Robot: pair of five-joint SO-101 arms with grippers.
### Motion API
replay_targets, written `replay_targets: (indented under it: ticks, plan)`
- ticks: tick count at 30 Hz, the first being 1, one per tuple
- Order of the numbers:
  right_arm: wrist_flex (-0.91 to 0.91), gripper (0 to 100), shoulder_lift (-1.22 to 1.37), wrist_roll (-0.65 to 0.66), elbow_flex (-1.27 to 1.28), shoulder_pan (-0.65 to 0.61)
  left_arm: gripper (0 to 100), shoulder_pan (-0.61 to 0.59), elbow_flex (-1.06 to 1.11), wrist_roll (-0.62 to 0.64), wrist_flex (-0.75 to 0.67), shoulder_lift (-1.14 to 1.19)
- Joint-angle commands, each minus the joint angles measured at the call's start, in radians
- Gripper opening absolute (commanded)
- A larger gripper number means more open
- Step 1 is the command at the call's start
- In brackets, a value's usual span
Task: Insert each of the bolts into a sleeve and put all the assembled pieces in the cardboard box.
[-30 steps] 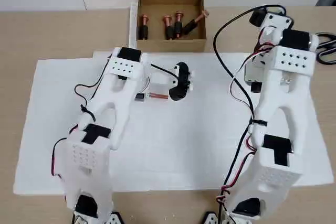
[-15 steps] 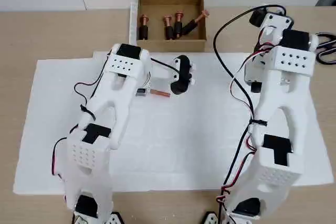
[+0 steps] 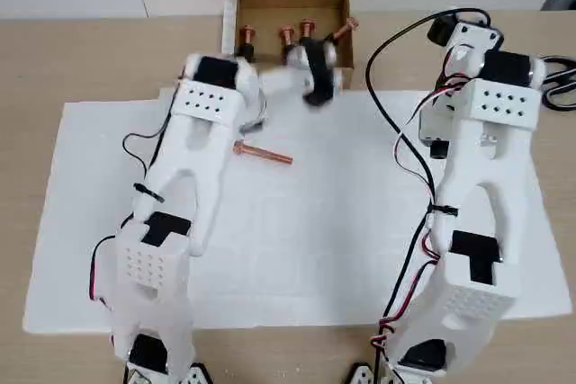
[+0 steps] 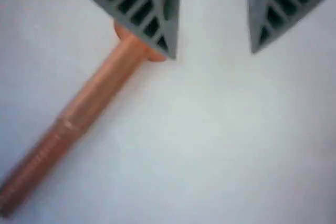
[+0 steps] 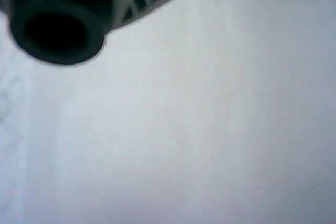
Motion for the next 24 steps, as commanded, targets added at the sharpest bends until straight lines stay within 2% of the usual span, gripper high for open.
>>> replay_targets:
  ticks: [1, 4, 5, 8, 12, 17, 24]
  plan:
    - [0.012, 0.3, -0.070, -0.005, -0.057, 0.002, 9, -0.002, -0.211, 0.499, 0.103, -0.021]
    - [0.008, 0.3, -0.070, -0.006, -0.057, 0.001, 9, 0.006, -0.309, 0.901, 0.264, -0.014]
    - [0.008, 0.3, -0.070, -0.006, -0.057, -0.001, 9, 0.006, -0.318, 1.011, 0.261, -0.012]
    - [0.008, 0.3, -0.068, -0.006, -0.057, -0.022, 8, -0.002, -0.325, 1.240, 0.256, -0.015]
    - [0.008, 0.3, -0.068, -0.006, -0.057, -0.056, 8, -0.012, -0.295, 1.456, 0.261, -0.014]
    - [0.013, 0.3, -0.070, -0.006, -0.057, -0.064, 9, -0.025, -0.145, 1.761, 0.261, -0.020]
    - [0.015, 0.3, -0.070, -0.009, -0.055, -0.062, 9, -0.018, -0.035, 1.926, 0.258, 0.011]
